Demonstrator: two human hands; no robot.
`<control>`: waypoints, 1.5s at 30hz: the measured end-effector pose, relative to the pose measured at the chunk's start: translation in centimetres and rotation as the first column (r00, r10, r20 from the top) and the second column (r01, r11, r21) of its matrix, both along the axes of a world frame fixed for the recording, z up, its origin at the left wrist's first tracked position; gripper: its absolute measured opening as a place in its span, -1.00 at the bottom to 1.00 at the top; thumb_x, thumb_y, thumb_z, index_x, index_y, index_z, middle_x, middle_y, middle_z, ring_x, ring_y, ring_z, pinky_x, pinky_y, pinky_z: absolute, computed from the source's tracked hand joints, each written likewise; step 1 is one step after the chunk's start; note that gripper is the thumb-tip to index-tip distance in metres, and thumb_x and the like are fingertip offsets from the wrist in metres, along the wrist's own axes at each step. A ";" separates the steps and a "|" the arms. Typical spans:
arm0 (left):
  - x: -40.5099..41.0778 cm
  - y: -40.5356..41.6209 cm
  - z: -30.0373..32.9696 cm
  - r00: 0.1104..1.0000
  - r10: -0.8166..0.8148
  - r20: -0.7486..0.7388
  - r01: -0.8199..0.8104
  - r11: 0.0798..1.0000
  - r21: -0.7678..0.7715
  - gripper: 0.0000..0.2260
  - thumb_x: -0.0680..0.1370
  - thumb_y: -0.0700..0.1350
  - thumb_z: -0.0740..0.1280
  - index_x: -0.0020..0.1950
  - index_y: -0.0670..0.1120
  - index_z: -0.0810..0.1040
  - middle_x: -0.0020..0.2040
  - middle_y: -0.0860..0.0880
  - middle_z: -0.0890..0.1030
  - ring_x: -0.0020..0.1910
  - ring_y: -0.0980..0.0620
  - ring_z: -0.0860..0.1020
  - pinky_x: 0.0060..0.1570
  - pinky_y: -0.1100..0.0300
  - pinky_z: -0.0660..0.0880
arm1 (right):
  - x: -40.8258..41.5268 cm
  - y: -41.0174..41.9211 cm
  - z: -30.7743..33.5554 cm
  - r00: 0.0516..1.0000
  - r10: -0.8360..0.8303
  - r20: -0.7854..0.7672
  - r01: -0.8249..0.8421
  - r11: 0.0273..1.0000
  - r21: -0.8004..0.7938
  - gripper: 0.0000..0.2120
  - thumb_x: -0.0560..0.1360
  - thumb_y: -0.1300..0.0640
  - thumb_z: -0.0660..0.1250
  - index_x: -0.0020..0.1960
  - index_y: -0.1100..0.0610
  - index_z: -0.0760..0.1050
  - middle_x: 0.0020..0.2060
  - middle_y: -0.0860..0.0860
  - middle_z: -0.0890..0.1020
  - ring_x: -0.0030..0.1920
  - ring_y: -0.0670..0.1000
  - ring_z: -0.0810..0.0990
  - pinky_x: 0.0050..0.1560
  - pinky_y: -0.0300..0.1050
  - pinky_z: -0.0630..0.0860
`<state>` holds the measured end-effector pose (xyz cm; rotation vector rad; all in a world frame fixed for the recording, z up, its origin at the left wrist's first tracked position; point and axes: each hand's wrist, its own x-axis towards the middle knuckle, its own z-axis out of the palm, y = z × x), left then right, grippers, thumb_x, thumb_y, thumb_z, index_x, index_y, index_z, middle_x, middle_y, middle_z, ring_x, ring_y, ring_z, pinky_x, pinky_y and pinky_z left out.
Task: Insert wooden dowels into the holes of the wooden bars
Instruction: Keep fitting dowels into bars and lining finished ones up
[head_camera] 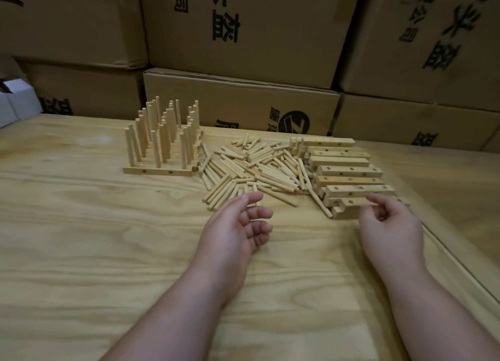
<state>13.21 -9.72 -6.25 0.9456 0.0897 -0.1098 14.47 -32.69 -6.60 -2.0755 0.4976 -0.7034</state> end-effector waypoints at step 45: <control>0.1 -0.2 -1.0 0.992 -0.022 0.128 0.016 0.999 0.049 -0.77 0.62 -0.12 0.33 0.26 -0.11 0.60 0.15 -0.16 0.70 0.16 -0.09 0.67 0.17 -0.03 0.59 | -1.0 8.3 -0.2 0.624 0.737 0.259 -0.581 0.659 -0.477 -0.79 0.58 0.17 0.32 0.12 0.16 0.70 0.08 0.01 0.66 0.16 -0.08 0.61 0.20 -0.25 0.48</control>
